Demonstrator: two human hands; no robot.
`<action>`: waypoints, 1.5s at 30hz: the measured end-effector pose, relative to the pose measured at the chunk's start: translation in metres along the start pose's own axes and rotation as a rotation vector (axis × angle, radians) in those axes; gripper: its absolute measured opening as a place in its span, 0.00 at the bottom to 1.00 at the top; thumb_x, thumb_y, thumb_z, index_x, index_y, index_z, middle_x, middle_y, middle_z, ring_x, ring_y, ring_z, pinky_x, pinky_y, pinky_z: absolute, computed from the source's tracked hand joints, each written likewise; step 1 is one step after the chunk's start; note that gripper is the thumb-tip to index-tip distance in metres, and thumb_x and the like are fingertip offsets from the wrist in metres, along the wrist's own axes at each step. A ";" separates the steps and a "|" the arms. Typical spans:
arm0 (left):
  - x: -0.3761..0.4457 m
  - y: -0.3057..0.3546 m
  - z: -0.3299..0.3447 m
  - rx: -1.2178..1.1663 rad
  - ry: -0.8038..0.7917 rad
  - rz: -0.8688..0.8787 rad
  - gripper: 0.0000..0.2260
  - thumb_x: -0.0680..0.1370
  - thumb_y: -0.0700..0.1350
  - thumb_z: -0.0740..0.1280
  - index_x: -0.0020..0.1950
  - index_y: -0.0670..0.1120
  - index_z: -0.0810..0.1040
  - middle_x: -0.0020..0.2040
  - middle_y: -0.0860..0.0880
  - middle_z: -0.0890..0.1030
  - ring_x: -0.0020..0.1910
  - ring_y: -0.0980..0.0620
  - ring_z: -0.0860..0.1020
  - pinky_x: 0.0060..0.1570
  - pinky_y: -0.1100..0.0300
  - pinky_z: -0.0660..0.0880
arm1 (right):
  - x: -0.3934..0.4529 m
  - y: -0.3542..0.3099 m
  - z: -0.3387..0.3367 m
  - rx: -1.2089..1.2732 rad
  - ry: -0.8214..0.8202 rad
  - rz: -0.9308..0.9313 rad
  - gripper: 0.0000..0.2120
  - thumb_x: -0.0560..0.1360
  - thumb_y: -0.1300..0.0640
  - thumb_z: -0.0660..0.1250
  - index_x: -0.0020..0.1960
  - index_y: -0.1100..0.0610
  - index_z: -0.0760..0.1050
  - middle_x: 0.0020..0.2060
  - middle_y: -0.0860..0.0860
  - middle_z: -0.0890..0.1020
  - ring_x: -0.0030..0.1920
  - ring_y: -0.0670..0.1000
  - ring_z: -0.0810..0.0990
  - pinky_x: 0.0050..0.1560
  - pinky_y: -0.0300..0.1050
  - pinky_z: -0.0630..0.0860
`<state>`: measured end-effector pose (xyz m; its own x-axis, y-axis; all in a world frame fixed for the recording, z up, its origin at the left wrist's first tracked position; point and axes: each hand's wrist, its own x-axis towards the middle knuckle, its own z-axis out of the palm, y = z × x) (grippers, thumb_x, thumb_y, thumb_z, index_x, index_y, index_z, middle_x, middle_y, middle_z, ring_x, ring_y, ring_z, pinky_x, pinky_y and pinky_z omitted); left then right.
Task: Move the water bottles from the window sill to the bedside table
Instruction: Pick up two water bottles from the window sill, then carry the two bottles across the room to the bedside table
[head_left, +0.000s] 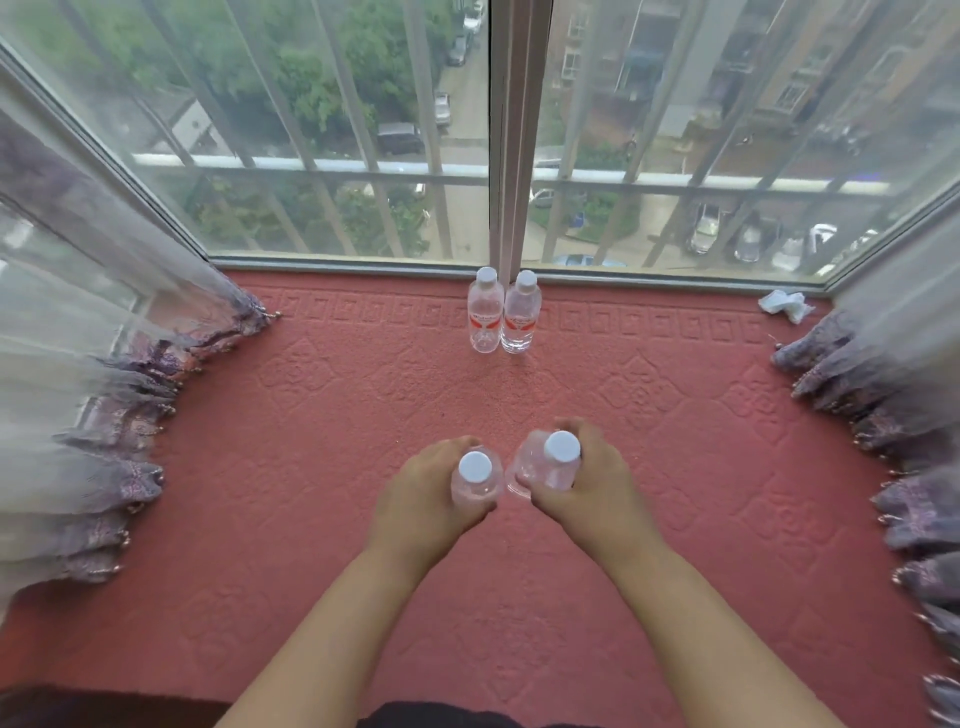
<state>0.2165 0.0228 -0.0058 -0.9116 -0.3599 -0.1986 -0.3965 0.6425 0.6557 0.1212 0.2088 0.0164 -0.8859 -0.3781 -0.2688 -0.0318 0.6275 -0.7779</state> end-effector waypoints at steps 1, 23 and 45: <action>-0.012 0.012 -0.014 -0.008 0.026 0.026 0.26 0.67 0.60 0.75 0.63 0.62 0.75 0.60 0.65 0.77 0.60 0.64 0.74 0.57 0.59 0.74 | -0.011 -0.012 -0.012 -0.002 0.012 -0.019 0.24 0.65 0.50 0.77 0.56 0.40 0.70 0.48 0.40 0.79 0.48 0.40 0.78 0.44 0.37 0.75; -0.162 0.176 -0.203 -0.077 0.150 0.527 0.25 0.63 0.70 0.74 0.56 0.64 0.78 0.45 0.64 0.82 0.45 0.59 0.81 0.44 0.54 0.78 | -0.235 -0.193 -0.140 -0.105 0.346 -0.254 0.21 0.64 0.44 0.78 0.50 0.28 0.73 0.42 0.34 0.82 0.34 0.41 0.81 0.42 0.42 0.79; -0.223 0.209 -0.149 0.069 -0.242 1.071 0.32 0.62 0.71 0.72 0.65 0.67 0.71 0.48 0.61 0.83 0.47 0.56 0.82 0.41 0.52 0.79 | -0.431 -0.151 -0.081 -0.063 0.922 0.316 0.27 0.63 0.37 0.78 0.60 0.36 0.75 0.46 0.34 0.82 0.46 0.35 0.80 0.47 0.38 0.78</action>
<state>0.3534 0.1363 0.2837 -0.7813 0.5440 0.3058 0.6140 0.5821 0.5331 0.4707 0.3319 0.2960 -0.8713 0.4779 0.1111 0.2684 0.6539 -0.7074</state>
